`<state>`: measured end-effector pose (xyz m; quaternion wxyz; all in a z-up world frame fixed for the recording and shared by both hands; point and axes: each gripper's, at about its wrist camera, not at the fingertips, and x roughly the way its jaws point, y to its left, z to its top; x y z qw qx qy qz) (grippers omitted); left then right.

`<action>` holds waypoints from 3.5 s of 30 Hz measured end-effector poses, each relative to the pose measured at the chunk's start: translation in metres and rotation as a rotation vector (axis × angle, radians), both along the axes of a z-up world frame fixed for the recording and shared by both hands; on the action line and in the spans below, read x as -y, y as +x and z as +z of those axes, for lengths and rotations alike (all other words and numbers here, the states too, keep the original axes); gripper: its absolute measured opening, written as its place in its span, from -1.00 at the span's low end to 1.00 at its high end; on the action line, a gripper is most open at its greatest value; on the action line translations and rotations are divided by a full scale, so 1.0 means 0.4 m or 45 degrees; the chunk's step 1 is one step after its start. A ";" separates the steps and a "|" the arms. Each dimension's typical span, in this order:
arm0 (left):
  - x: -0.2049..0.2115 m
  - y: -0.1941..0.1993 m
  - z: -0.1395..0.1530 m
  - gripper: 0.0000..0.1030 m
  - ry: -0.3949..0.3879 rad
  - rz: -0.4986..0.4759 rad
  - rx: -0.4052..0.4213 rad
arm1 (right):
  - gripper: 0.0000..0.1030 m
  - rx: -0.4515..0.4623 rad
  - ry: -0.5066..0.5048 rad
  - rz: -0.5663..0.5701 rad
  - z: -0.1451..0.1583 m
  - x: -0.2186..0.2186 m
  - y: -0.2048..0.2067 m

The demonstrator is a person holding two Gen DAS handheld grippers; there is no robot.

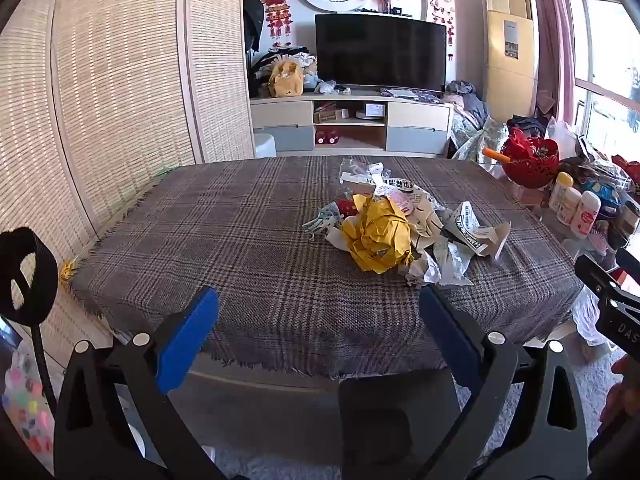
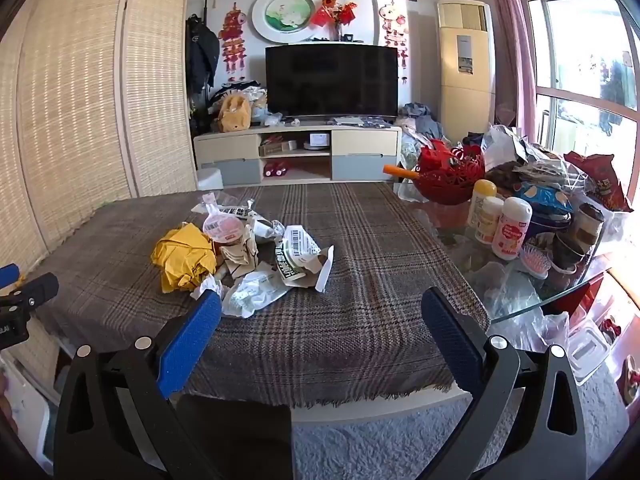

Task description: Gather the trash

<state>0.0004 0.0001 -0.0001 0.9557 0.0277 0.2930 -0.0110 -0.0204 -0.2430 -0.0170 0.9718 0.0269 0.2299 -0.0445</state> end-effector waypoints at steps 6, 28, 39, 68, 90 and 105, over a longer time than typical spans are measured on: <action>-0.002 -0.002 0.000 0.84 0.004 -0.005 0.004 | 0.94 -0.016 0.004 0.002 0.001 0.003 0.000; -0.003 -0.001 -0.010 0.84 -0.013 0.006 -0.014 | 0.94 -0.013 -0.005 0.002 0.001 -0.003 -0.004; -0.004 -0.001 -0.011 0.84 -0.012 0.007 -0.015 | 0.94 -0.018 0.002 0.002 -0.001 -0.005 -0.002; -0.016 -0.003 -0.022 0.84 -0.003 0.009 -0.025 | 0.94 -0.037 0.026 -0.007 -0.006 0.011 0.000; -0.005 0.019 -0.046 0.84 0.049 -0.034 -0.104 | 0.94 -0.143 0.058 0.063 0.000 0.018 0.037; 0.021 0.142 -0.043 0.84 0.045 -0.036 -0.204 | 0.94 -0.164 0.204 0.054 0.027 0.067 0.183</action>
